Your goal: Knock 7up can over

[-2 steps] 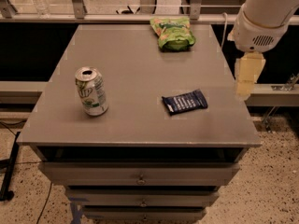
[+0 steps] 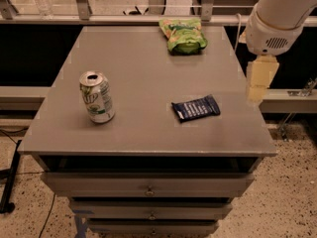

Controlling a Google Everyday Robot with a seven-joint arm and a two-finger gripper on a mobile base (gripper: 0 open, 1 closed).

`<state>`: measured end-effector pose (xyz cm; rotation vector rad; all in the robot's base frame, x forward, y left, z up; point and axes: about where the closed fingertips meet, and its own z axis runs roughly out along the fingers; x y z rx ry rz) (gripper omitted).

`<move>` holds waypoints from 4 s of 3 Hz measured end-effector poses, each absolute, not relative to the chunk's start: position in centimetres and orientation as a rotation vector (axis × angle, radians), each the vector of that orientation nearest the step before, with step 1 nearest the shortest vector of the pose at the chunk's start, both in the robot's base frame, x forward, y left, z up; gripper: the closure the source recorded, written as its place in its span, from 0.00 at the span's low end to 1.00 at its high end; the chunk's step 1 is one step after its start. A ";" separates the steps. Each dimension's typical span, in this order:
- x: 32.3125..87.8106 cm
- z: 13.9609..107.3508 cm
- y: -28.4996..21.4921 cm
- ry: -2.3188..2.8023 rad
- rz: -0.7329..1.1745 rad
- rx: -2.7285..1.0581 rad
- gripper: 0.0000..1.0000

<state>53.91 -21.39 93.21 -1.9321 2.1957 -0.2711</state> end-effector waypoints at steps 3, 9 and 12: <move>55.6 90.1 -12.9 1.969 0.315 -1.757 0.00; 55.0 89.1 2.8 1.525 0.886 -1.566 0.00; 54.1 87.1 10.6 1.327 1.204 -1.392 0.00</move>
Offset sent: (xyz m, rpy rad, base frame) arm 0.0209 0.0975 -0.0231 0.5723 0.0827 0.1057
